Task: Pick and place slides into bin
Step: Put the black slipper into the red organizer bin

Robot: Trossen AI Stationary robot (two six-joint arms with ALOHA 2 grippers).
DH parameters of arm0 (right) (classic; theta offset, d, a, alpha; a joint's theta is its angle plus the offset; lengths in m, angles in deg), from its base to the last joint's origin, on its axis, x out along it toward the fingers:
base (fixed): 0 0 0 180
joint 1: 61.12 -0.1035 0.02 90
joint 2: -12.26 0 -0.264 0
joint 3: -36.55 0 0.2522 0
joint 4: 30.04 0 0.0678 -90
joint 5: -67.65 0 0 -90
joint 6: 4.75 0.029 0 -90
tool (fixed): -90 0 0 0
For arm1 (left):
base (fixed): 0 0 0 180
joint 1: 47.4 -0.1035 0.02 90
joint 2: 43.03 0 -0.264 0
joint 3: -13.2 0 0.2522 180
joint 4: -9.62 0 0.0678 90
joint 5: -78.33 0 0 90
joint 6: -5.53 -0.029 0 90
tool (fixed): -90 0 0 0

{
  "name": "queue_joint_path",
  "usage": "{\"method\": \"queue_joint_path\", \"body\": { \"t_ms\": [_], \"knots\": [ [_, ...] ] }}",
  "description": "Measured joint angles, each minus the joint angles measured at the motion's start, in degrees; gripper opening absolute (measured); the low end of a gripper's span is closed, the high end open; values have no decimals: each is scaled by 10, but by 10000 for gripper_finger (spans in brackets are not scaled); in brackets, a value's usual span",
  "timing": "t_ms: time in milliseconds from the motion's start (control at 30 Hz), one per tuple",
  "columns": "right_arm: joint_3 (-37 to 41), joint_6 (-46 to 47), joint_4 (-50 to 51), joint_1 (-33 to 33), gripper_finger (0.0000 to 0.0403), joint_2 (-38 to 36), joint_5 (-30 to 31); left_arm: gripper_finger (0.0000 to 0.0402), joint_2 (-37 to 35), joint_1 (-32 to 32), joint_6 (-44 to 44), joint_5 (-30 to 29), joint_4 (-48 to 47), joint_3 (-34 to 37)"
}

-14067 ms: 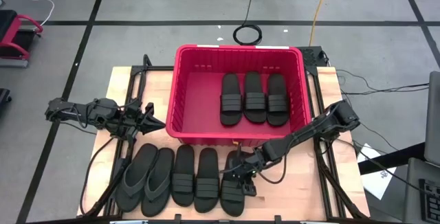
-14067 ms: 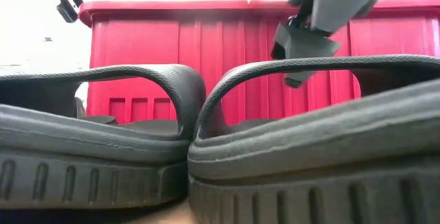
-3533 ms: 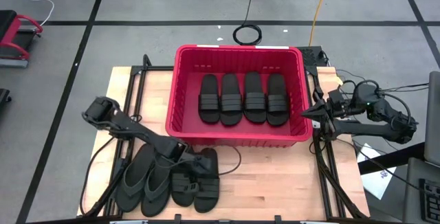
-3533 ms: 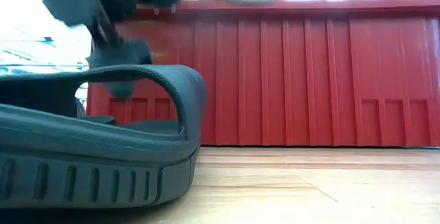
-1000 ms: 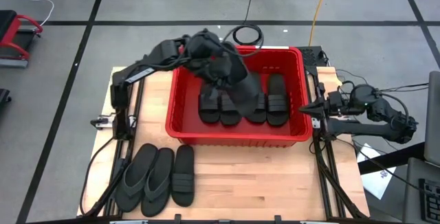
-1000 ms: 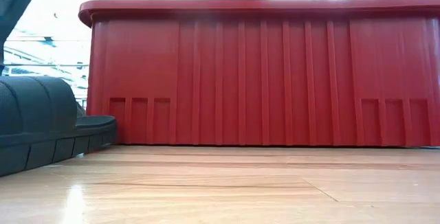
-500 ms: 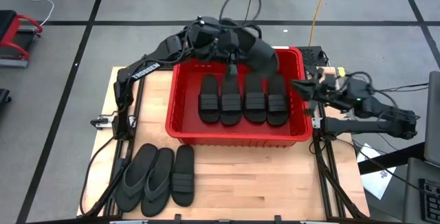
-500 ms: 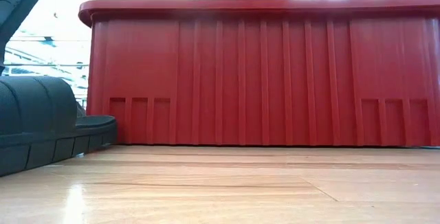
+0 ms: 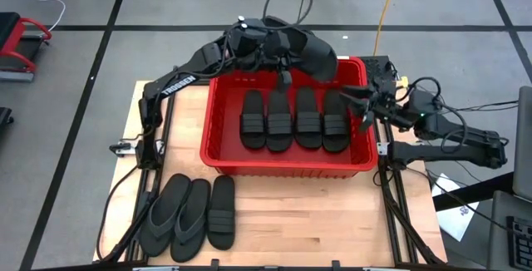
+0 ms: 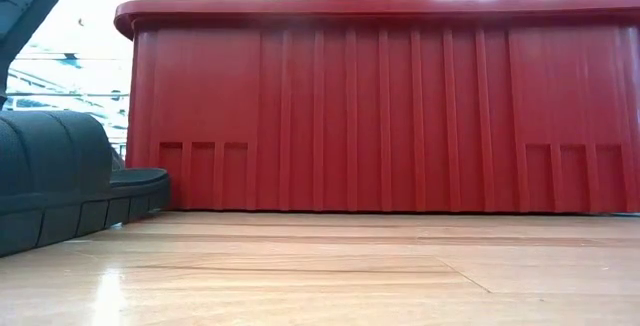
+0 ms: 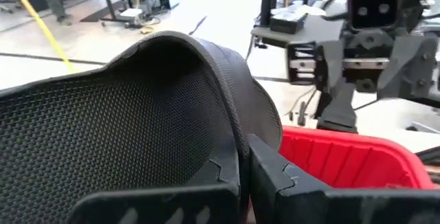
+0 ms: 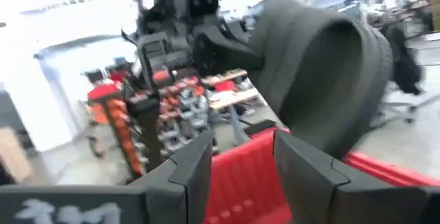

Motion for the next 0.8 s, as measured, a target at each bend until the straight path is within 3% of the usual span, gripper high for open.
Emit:
{"method": "queue_joint_path", "body": {
  "t_ms": [333,500,800],
  "knots": [
    [0,21,-98,17,133,46,-10,1,35,17,-16,-2,74,1],
    [0,43,-112,38,133,53,36,1,36,23,-35,3,102,1],
    [0,45,-155,65,132,55,46,1,36,31,-48,43,109,1]
  ]
}}
